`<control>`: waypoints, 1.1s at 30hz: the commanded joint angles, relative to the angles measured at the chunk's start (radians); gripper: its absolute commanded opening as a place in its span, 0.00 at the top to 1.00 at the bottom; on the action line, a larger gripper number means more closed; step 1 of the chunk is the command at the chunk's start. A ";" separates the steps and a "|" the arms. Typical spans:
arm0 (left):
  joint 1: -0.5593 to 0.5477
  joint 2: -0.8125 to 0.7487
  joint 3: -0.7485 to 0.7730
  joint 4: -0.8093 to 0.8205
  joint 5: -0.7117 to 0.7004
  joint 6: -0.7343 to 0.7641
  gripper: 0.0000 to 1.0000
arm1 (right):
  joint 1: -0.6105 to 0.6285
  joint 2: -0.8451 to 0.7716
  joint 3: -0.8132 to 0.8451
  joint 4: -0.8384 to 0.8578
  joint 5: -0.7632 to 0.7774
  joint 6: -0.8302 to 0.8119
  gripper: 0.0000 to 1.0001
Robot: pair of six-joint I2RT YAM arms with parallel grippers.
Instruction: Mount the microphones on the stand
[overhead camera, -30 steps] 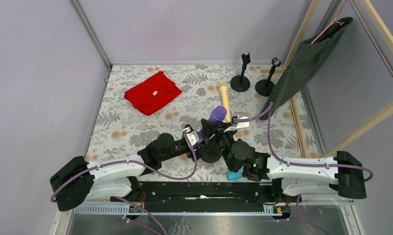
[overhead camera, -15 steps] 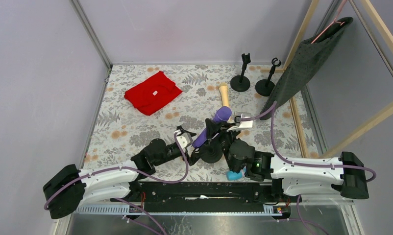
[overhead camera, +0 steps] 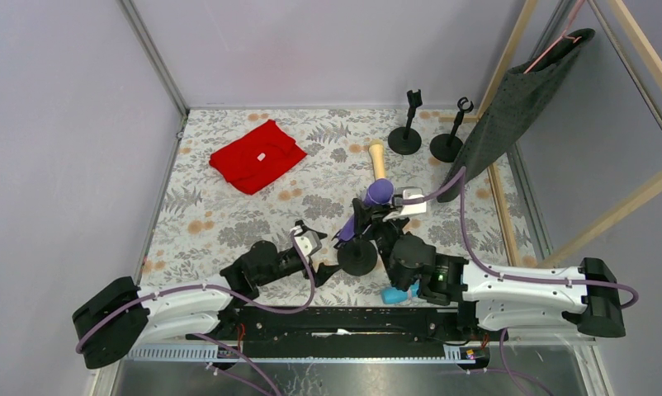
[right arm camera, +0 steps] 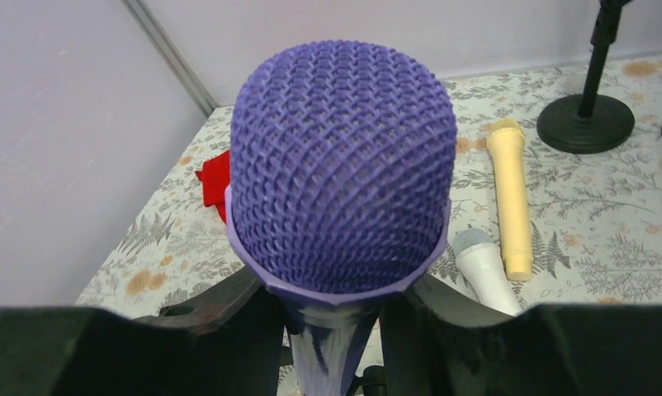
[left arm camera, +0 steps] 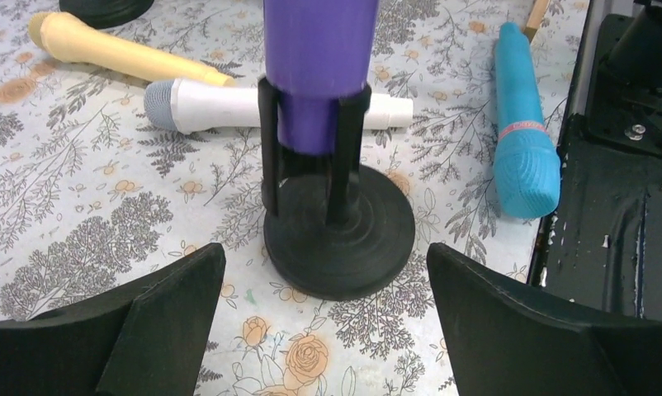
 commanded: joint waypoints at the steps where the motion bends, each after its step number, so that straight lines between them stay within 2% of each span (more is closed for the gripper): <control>1: -0.004 0.028 -0.012 0.104 -0.011 -0.003 0.04 | 0.005 -0.018 -0.139 -0.192 -0.104 -0.314 1.00; 4: -0.003 0.073 0.000 0.120 -0.015 0.026 0.05 | -0.012 -0.076 -0.162 -0.179 -0.238 -0.344 1.00; 8: -0.003 0.128 0.011 0.163 -0.004 0.045 0.07 | -0.068 -0.160 -0.184 -0.208 -0.505 -0.392 1.00; 13: -0.004 0.168 0.017 0.206 0.010 0.052 0.08 | -0.242 -0.237 -0.208 -0.235 -0.899 -0.394 1.00; 16: -0.003 0.181 0.021 0.216 0.019 0.059 0.09 | -0.316 -0.239 -0.200 -0.235 -1.032 -0.393 1.00; 19: -0.004 0.187 0.031 0.216 0.025 0.064 0.10 | -0.337 -0.211 -0.181 -0.239 -1.126 -0.404 1.00; 22: -0.004 0.188 0.042 0.219 0.014 0.064 0.10 | -0.342 -0.175 -0.169 -0.237 -1.145 -0.402 1.00; 24: -0.004 0.189 0.048 0.228 0.001 0.047 0.11 | -0.342 -0.163 -0.176 -0.226 -1.092 -0.389 1.00; 28: -0.005 0.236 0.048 0.356 -0.017 -0.094 0.24 | -0.342 -0.168 -0.202 -0.179 -0.882 -0.335 1.00; 30: -0.021 0.283 0.040 0.448 -0.015 -0.160 0.25 | -0.343 -0.167 -0.203 -0.169 -0.769 -0.302 1.00; 33: -0.089 0.360 0.038 0.551 -0.092 -0.200 0.23 | -0.343 -0.164 -0.199 -0.163 -0.615 -0.220 1.00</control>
